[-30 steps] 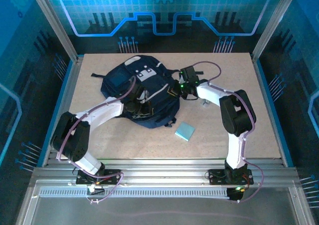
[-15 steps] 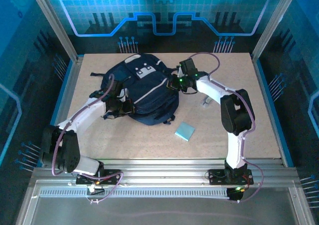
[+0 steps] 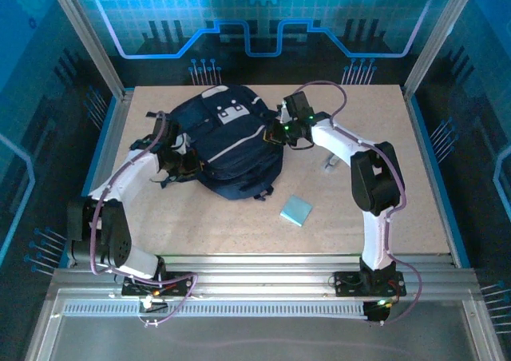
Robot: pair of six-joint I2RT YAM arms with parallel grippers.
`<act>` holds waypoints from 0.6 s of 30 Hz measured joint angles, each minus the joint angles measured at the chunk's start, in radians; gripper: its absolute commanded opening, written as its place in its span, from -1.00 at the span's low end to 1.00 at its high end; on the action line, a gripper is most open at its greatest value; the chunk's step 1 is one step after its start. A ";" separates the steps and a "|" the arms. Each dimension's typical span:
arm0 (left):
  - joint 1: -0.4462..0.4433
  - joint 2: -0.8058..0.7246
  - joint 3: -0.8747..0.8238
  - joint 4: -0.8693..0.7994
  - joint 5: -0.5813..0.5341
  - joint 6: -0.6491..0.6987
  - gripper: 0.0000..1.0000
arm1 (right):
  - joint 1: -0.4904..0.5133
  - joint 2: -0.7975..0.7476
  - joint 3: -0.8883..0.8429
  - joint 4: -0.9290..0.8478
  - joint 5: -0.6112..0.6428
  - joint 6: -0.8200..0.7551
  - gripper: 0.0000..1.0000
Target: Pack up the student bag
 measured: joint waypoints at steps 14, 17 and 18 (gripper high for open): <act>-0.069 -0.001 0.036 -0.037 -0.227 -0.054 0.45 | -0.064 -0.015 0.003 -0.010 0.035 -0.064 0.60; -0.145 -0.001 0.090 -0.043 -0.268 -0.048 0.47 | -0.067 -0.065 0.000 -0.052 0.077 -0.080 1.00; -0.175 -0.001 0.111 -0.040 -0.280 -0.046 0.47 | -0.066 -0.090 -0.005 -0.066 0.097 -0.086 1.00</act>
